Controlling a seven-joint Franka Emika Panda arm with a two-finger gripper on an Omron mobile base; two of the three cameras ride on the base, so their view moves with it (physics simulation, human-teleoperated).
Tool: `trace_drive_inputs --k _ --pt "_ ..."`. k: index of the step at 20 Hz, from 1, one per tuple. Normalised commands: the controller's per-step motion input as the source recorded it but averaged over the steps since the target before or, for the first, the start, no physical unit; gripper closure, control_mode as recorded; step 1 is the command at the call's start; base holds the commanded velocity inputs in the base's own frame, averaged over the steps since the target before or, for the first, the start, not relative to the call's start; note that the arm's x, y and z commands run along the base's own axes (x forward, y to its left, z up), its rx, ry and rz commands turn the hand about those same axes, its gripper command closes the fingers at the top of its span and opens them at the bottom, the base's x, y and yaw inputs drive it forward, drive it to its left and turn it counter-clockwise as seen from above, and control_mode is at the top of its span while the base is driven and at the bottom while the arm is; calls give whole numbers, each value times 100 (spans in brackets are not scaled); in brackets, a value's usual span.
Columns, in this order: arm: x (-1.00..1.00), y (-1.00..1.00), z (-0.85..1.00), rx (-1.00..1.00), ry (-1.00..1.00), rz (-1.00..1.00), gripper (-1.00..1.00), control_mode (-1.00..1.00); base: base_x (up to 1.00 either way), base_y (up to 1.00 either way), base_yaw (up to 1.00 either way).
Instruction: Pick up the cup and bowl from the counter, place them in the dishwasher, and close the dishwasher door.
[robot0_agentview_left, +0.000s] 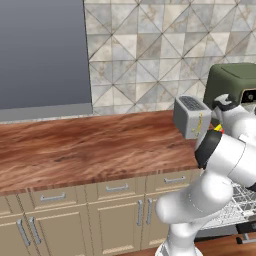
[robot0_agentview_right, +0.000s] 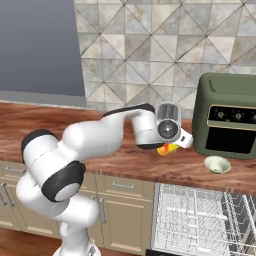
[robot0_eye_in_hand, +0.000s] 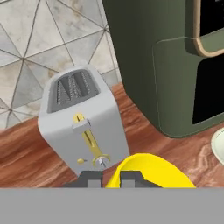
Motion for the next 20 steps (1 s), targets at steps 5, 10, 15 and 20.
trace_drive_inputs --k 5,10,15,20 --pt "0 -4 3 9 15 17 100 -100 0 0 0" --pt "0 -10 0 0 7 16 100 -100 0 0 0" --pt "-23 -12 -1 0 -4 6 100 -100 0 0 0" --pt "-33 -2 -19 0 -5 0 100 -100 0 0 0"
